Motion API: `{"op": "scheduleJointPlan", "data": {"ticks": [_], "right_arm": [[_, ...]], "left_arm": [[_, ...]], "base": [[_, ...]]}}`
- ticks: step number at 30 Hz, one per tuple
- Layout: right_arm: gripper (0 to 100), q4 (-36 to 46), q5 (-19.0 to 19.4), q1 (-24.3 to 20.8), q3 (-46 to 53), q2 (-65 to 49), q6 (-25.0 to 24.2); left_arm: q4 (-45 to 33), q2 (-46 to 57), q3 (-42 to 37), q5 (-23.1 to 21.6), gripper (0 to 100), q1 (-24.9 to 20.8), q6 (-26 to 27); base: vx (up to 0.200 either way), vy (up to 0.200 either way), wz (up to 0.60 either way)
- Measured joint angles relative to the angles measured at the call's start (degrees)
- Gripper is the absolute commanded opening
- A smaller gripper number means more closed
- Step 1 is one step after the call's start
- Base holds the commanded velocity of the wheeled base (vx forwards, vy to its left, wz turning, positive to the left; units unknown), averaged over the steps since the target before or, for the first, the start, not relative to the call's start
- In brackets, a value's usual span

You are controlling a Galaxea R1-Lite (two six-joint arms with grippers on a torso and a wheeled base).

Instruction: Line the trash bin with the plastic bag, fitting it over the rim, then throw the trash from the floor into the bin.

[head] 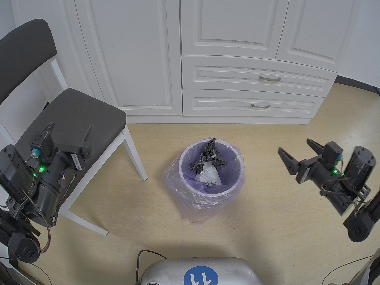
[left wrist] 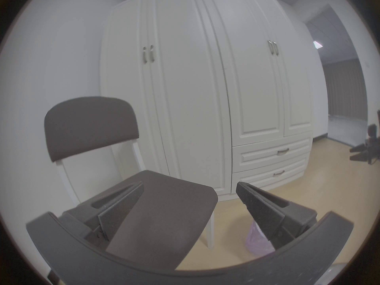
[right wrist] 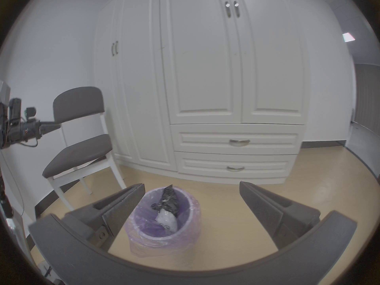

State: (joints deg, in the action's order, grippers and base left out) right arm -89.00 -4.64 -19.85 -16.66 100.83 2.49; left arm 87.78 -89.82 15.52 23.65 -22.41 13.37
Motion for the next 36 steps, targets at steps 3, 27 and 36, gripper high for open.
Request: {"op": "scheduleJointPlan", "data": {"ticks": [3, 27, 36], "right_arm": [[100, 0.00, -1.07, 2.22, 3.50, -4.11, -0.79], [100, 0.55, -8.63, 7.80, 10.76, -15.23, -22.00], [100, 27.39, -8.57, 9.44, -3.34, -27.56, -12.47]], "left_arm": [[0.00, 1.60, -2.02, 0.49, 100, 0.35, -3.56], [-7.18, 18.58, -9.70, 2.40, 100, 1.66, -6.42], [-29.56, 27.23, 4.38, 2.07, 100, 5.22, -6.34]], "base": [[0.000, 0.000, 0.00], [0.000, 0.000, 0.00], [0.000, 0.000, 0.00]]}}
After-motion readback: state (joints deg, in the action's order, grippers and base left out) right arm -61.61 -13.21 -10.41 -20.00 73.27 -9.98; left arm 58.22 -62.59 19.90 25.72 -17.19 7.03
